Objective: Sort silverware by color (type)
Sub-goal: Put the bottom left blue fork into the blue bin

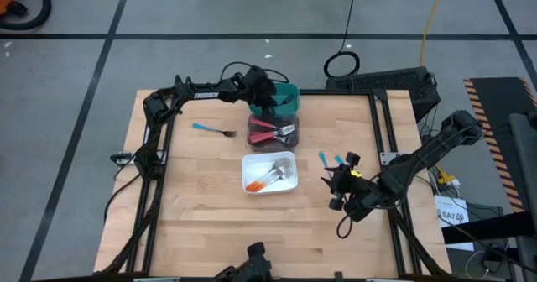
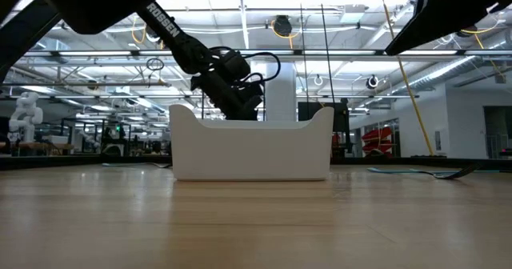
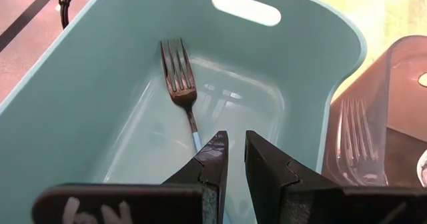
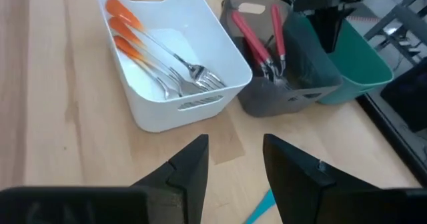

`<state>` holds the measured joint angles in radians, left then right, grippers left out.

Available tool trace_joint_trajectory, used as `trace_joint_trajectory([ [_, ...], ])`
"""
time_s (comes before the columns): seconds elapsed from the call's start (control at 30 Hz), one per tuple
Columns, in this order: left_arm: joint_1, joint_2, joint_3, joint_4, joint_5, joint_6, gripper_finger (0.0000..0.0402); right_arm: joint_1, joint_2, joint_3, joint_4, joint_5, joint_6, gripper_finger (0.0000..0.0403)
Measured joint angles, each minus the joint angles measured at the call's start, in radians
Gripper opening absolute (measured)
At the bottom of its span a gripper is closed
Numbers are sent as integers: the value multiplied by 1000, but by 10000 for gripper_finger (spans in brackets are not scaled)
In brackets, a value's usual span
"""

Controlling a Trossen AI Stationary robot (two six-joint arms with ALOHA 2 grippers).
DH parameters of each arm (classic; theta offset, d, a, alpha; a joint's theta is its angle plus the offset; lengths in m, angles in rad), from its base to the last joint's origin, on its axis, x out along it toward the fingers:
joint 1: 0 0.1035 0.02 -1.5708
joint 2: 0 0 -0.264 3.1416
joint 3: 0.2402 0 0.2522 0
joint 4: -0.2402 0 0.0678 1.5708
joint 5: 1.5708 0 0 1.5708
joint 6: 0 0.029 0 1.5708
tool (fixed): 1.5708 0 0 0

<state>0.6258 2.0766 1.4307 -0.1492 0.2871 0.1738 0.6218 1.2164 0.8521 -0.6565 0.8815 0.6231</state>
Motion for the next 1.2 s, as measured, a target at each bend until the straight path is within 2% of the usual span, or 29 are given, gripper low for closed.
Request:
trace_joint_trajectory([
  [0.47, -9, -24, 1, -41, 0, -2, 53, -86, 0, 14, -215, -23, 19, 139],
  [0.93, -136, -157, 1, -264, -45, 16, 53, -118, 1, 14, -216, -21, 21, 139],
  [1.2, -189, -178, -18, -372, -47, 12, 53, -108, 1, 14, -212, -34, 22, 139],
])
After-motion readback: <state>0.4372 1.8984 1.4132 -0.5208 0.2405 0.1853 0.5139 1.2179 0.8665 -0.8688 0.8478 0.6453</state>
